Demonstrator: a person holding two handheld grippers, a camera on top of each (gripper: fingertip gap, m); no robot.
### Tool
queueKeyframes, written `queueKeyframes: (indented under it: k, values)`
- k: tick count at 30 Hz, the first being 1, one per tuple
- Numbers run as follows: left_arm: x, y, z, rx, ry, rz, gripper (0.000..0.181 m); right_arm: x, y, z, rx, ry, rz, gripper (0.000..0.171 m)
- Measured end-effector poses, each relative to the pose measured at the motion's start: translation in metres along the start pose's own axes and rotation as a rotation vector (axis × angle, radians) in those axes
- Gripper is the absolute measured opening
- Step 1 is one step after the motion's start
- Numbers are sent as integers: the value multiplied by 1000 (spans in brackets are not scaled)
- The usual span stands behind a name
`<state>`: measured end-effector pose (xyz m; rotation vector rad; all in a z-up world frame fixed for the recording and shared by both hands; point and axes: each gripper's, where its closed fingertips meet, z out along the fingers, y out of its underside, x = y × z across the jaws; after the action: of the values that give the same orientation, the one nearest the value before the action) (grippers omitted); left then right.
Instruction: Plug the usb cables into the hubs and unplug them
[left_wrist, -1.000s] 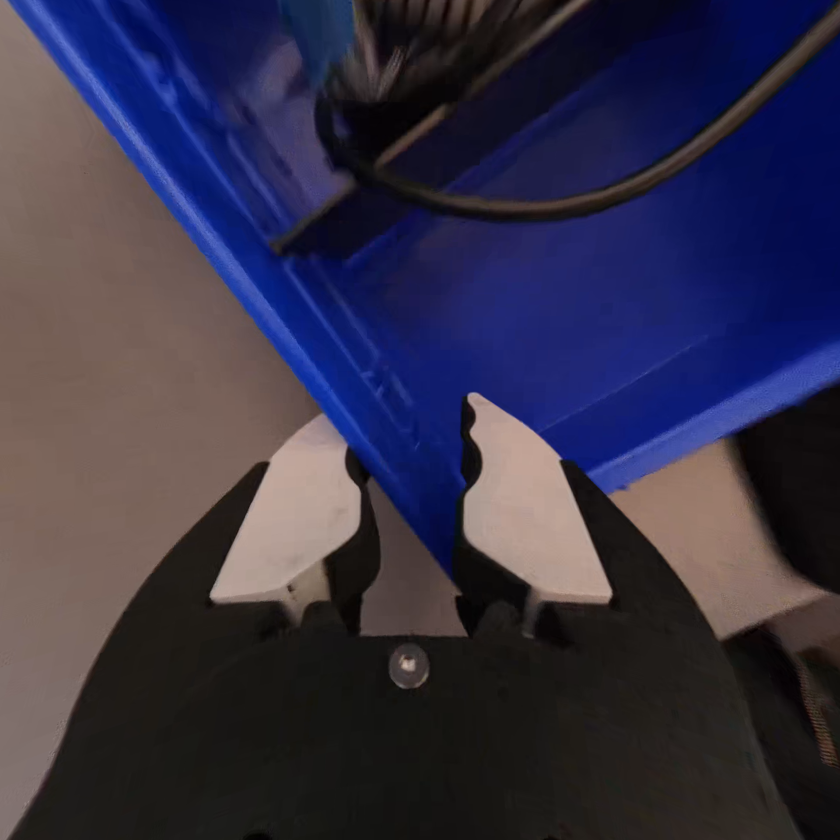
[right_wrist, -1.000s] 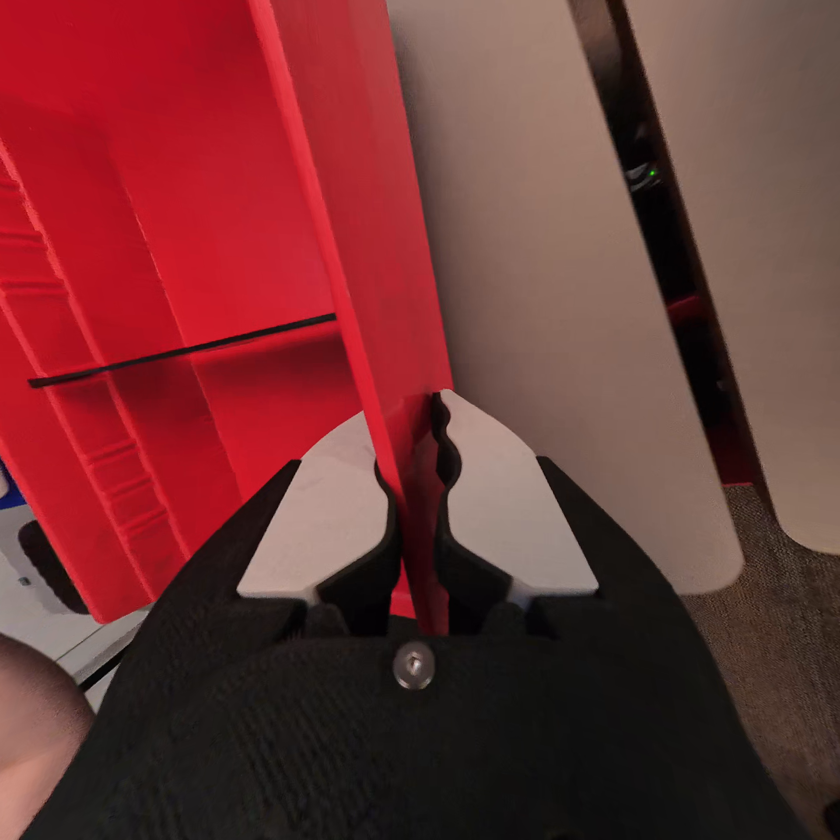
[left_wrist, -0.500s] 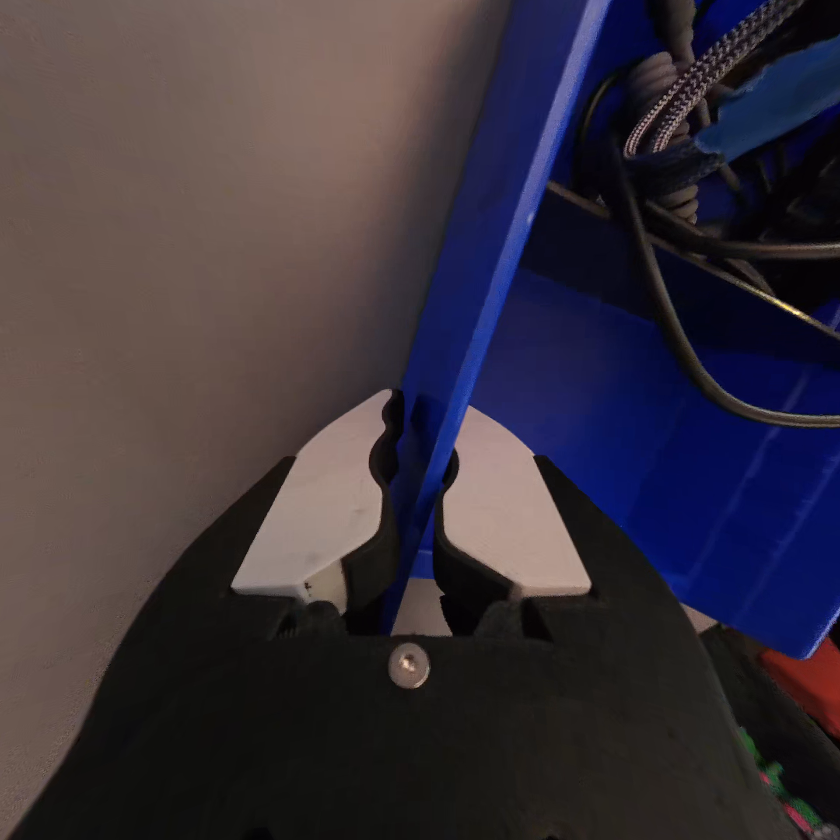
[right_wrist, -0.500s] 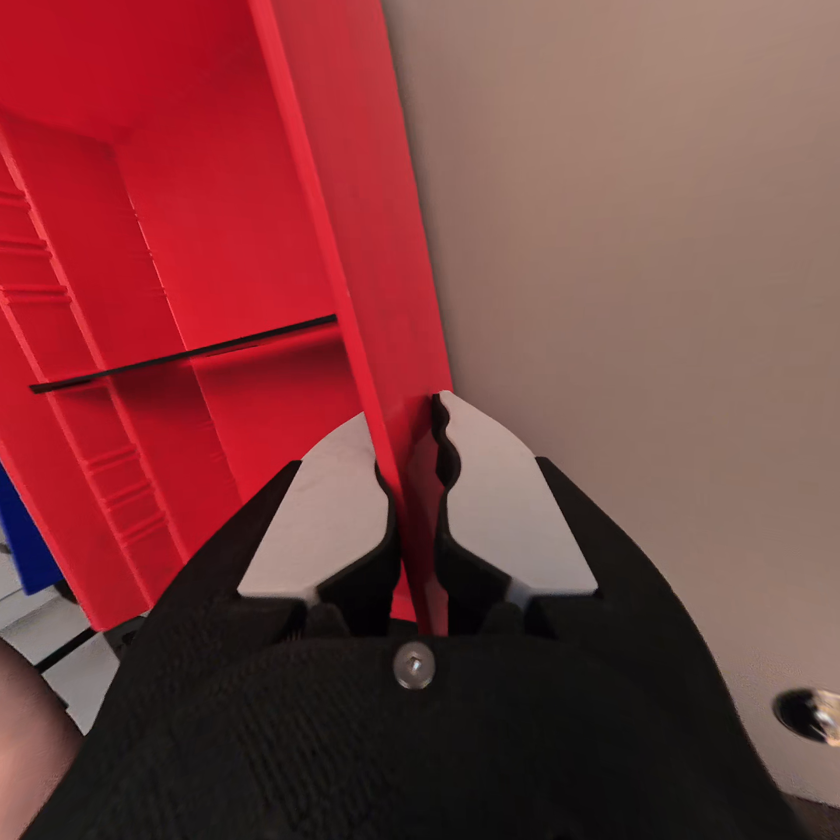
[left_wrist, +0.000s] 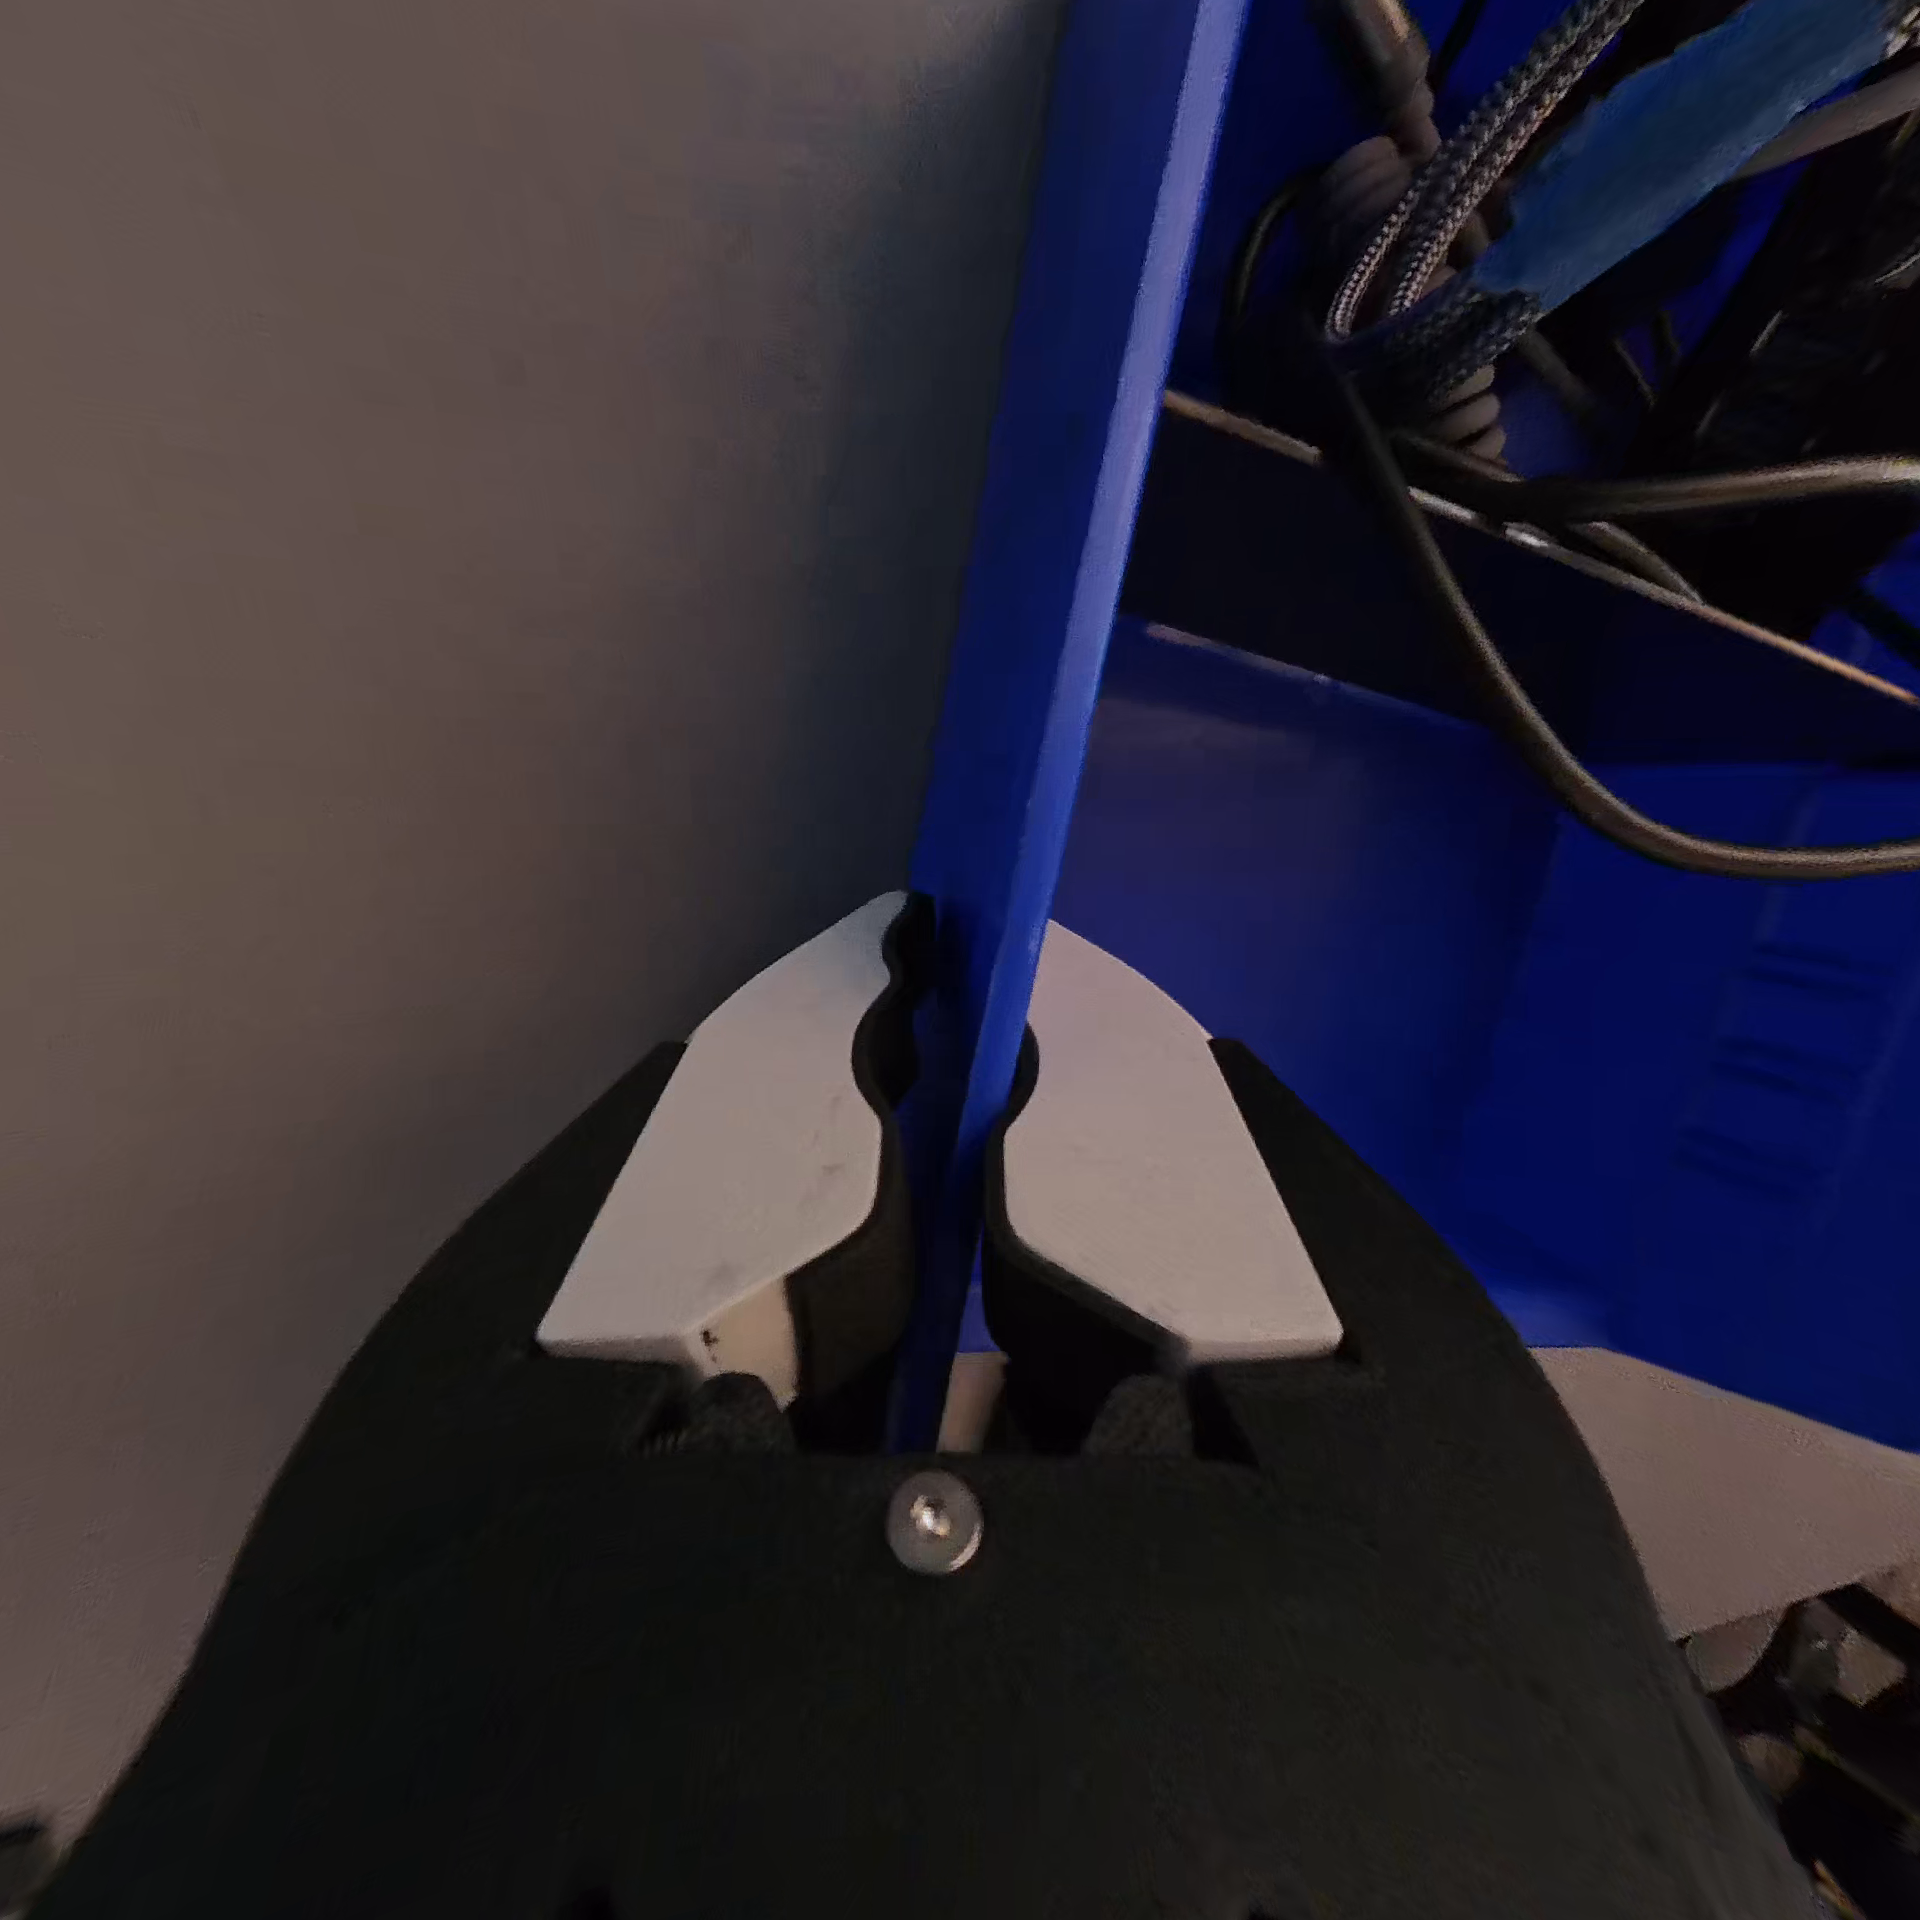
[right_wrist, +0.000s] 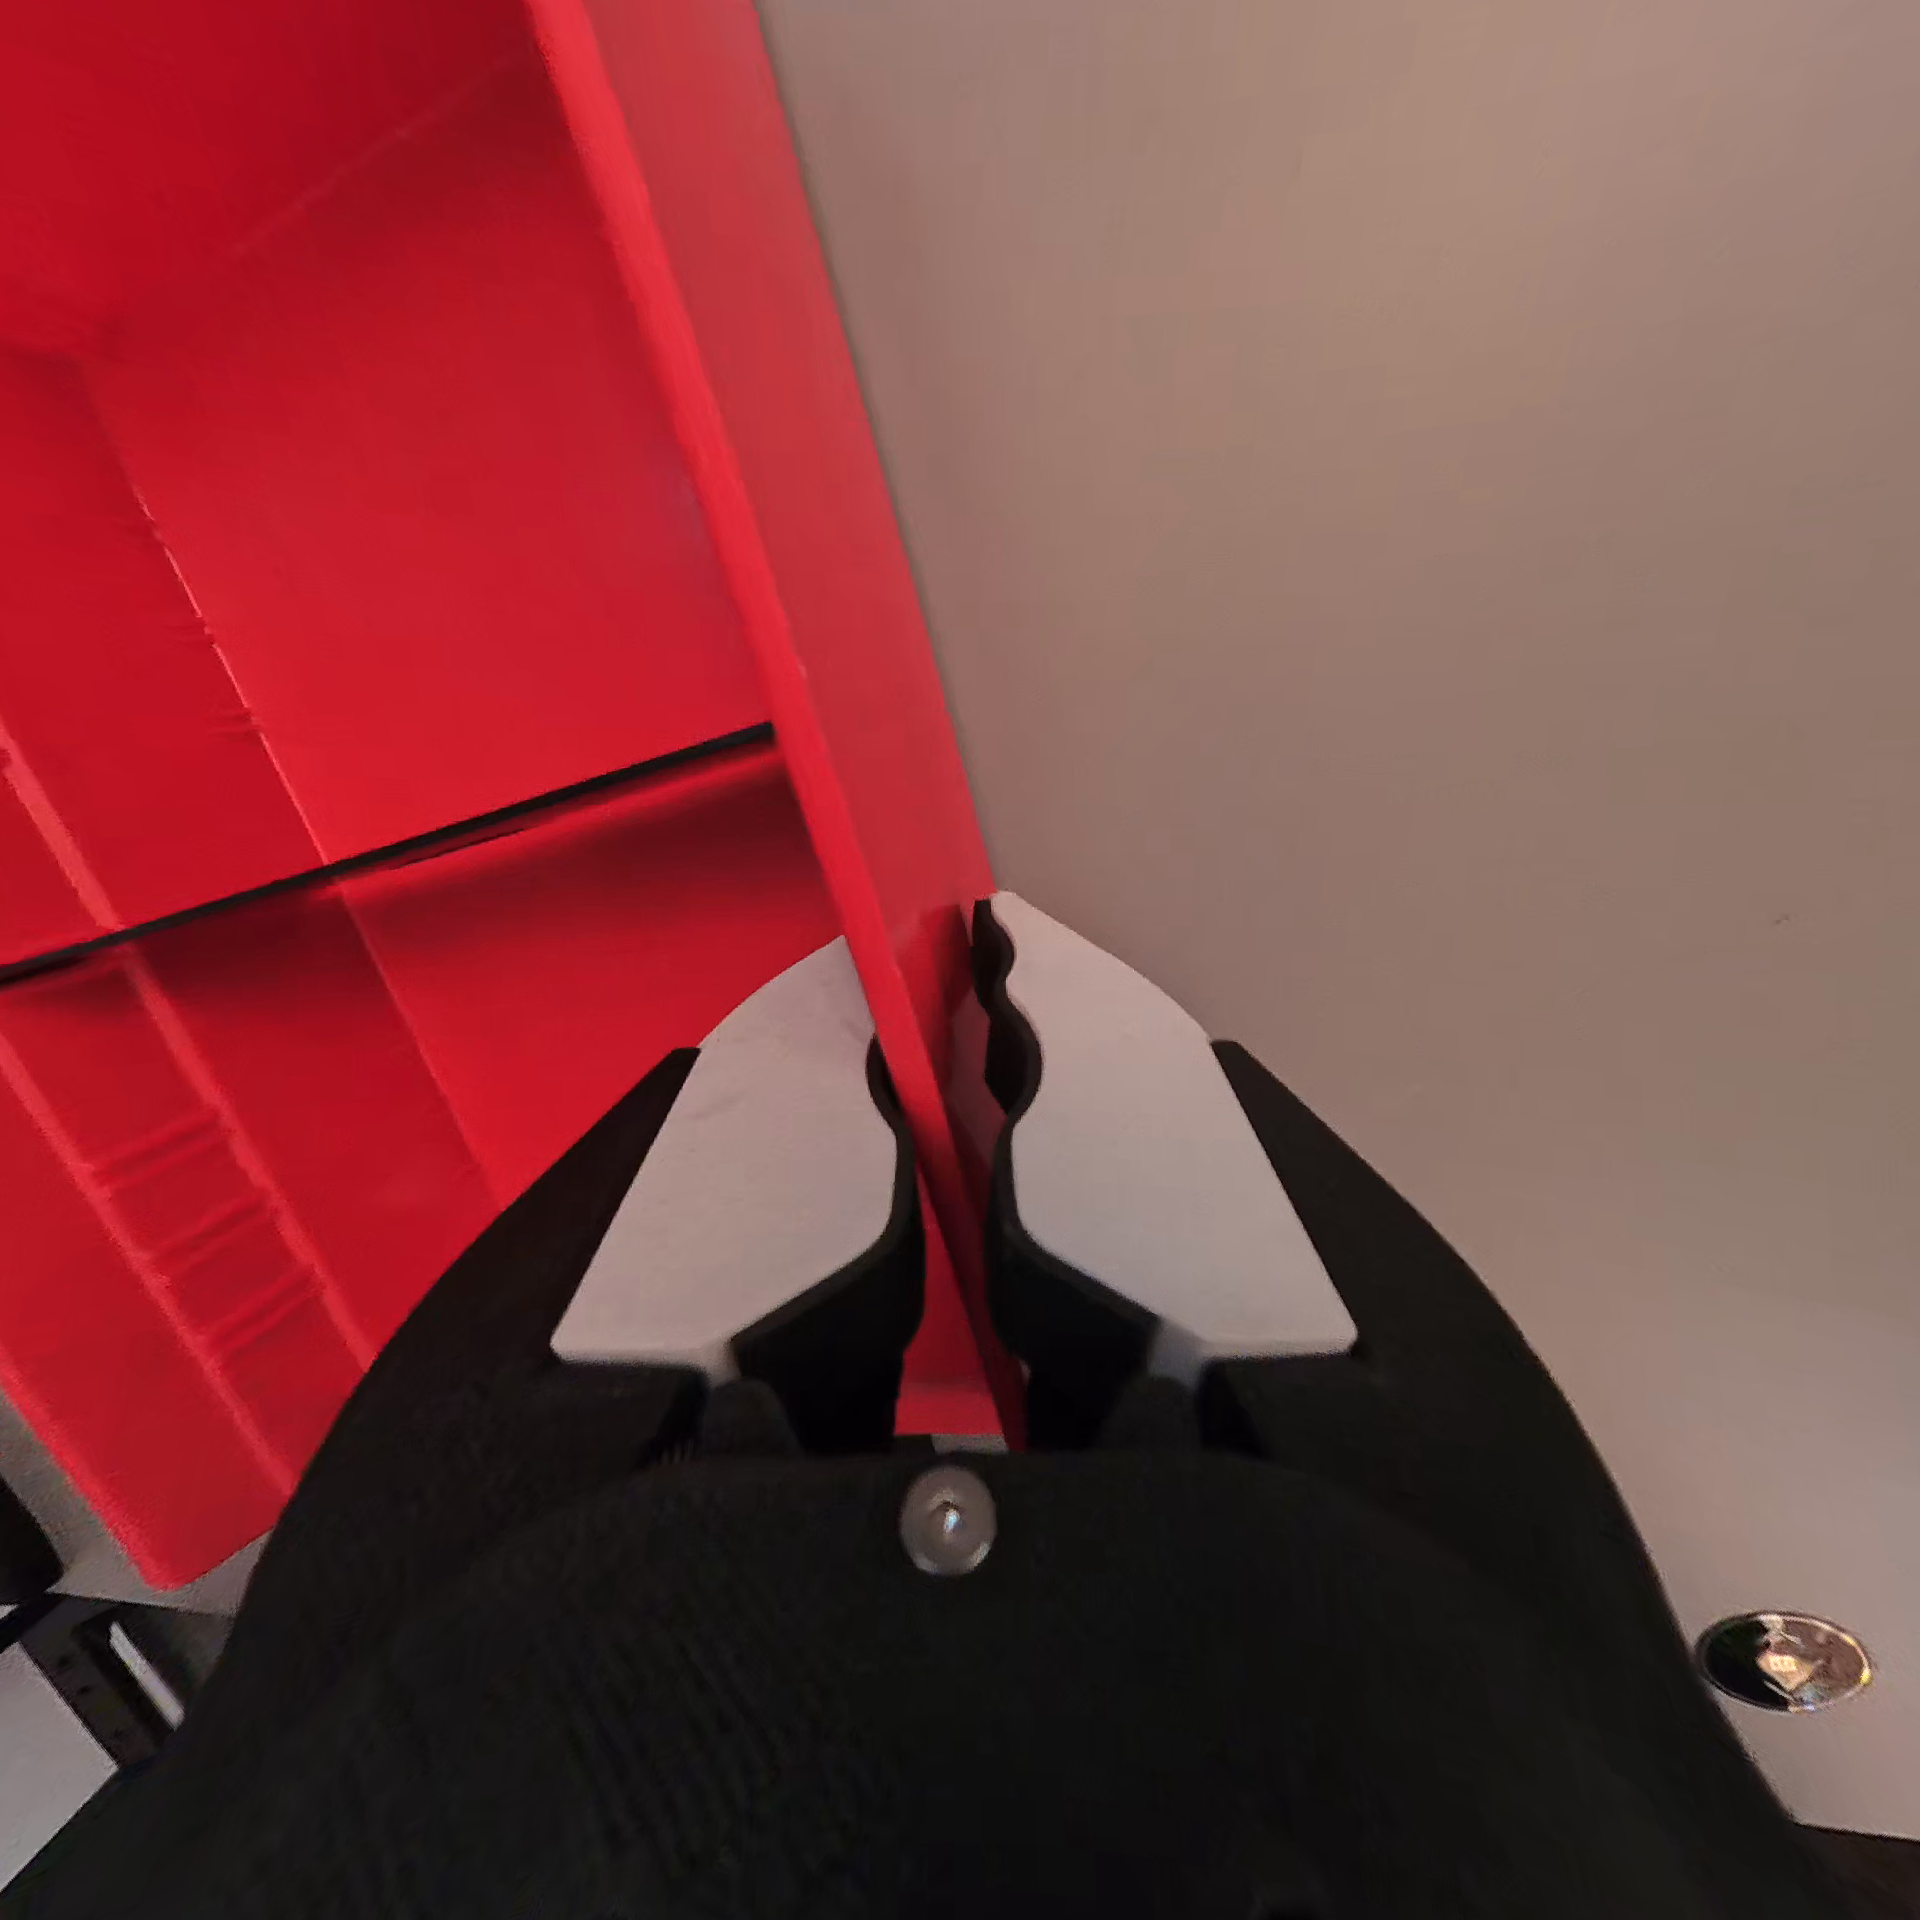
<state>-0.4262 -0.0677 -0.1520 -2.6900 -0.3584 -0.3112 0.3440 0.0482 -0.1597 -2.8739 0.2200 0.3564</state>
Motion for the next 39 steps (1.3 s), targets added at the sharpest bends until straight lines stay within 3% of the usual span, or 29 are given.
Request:
queueKeyframes:
  k: [9, 14, 20, 39]
  values:
    - [-43, 5, -16, 63, -16, -105, 9, 18, 4, -5, -4, 18, 2, 8]
    - [-46, 4, -17, 122, -86, -121, 12, 33, 8, -10, -3, 58, -34, 7]
    - [-35, 11, -16, 88, -55, -178, 10, 33, 5, -11, -8, 124, -209, 8]
    - [-32, 9, -16, 121, -65, -163, 8, 30, -2, -7, -59, 126, -362, 10]
